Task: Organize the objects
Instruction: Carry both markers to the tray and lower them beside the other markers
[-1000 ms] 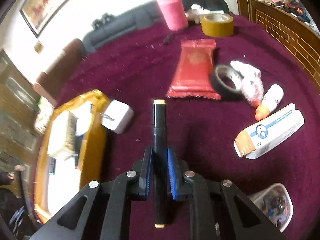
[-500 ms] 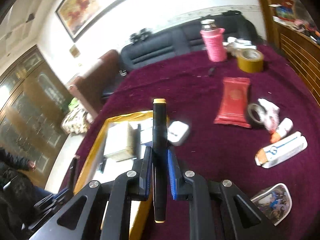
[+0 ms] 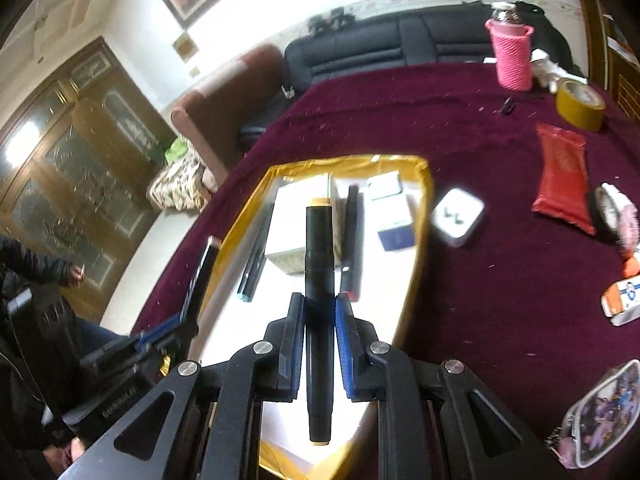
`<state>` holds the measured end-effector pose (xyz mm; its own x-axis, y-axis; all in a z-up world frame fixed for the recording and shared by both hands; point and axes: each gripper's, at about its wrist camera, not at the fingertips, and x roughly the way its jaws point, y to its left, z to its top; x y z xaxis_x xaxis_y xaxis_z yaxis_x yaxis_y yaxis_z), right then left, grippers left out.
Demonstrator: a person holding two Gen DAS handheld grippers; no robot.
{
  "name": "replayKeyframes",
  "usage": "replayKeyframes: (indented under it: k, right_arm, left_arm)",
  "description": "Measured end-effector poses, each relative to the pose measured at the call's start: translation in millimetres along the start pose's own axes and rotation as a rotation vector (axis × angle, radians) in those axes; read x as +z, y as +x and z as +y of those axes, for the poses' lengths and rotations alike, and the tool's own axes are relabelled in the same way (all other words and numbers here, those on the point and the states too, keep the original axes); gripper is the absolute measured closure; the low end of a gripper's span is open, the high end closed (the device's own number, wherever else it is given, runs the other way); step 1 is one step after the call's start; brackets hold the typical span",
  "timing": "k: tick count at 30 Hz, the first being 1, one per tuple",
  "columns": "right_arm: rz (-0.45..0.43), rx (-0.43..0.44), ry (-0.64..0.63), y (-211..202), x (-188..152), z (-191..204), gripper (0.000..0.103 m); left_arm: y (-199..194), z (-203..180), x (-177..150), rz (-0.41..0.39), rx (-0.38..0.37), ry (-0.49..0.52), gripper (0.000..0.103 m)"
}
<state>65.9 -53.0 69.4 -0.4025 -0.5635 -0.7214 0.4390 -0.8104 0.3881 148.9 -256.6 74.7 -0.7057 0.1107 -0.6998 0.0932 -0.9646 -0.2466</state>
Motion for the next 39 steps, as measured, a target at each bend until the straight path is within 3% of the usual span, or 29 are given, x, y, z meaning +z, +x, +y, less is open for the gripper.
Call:
replayKeyframes:
  k: [5,22,30,39]
  right_arm:
    - [0.041,0.007,0.001,20.1,0.8,0.1,0.086]
    - [0.117,0.030,-0.003,58.3,6.8,6.5,0.086]
    - [0.107,-0.003,0.054,63.2,15.9,-12.7,0.086]
    - [0.084,-0.081,0.054,75.3,52.1,-22.9,0.086]
  left_arm:
    - [11.1,6.5,15.5,0.002,0.014,-0.007,0.089]
    - [77.8,18.4,49.4,0.135,0.058,-0.030,0.089]
    - [98.6,21.1,53.4,0.191,0.060,-0.038,0.089]
    - [108.5,20.3,56.3,0.203,0.072,-0.037,0.089]
